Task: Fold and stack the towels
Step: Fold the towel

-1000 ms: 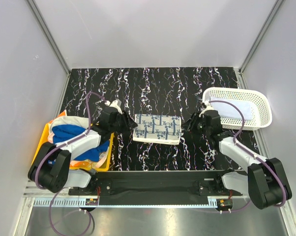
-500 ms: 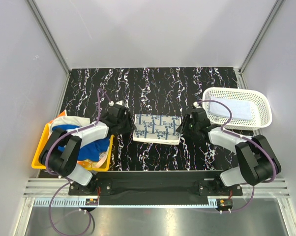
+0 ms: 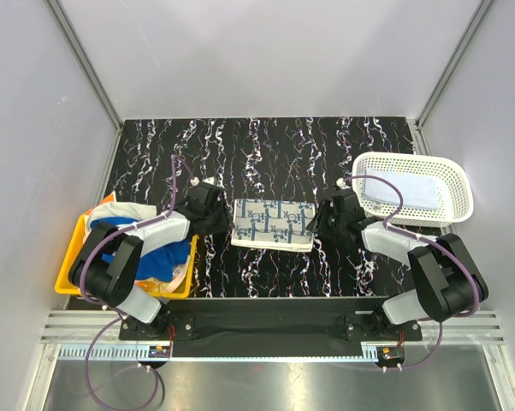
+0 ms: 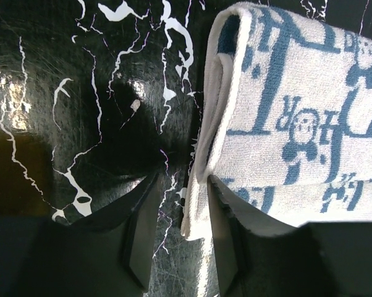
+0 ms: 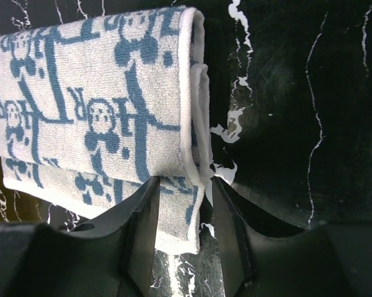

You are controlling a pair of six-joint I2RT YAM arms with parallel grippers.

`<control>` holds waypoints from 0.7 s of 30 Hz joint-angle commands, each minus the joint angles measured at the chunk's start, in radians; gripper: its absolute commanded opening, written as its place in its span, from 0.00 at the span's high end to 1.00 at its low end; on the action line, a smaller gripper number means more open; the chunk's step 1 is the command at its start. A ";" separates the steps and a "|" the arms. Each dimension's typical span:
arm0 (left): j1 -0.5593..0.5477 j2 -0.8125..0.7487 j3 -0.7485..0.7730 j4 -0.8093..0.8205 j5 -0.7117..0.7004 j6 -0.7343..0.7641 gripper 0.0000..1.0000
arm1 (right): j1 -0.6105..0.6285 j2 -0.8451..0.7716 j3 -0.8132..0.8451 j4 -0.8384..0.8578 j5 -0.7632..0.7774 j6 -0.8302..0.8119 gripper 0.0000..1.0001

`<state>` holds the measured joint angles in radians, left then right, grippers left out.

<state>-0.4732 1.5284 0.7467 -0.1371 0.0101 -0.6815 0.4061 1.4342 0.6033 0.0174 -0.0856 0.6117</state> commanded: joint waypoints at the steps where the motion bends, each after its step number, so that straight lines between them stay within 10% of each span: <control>1: -0.004 0.003 0.052 -0.001 -0.024 0.022 0.58 | 0.010 0.002 0.016 -0.002 0.049 -0.001 0.53; 21: -0.015 0.062 0.091 0.042 0.040 -0.001 0.62 | 0.017 0.023 0.036 0.035 0.026 0.013 0.62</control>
<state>-0.4820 1.5875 0.8024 -0.1520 0.0311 -0.6788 0.4080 1.4506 0.6056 0.0128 -0.0689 0.6147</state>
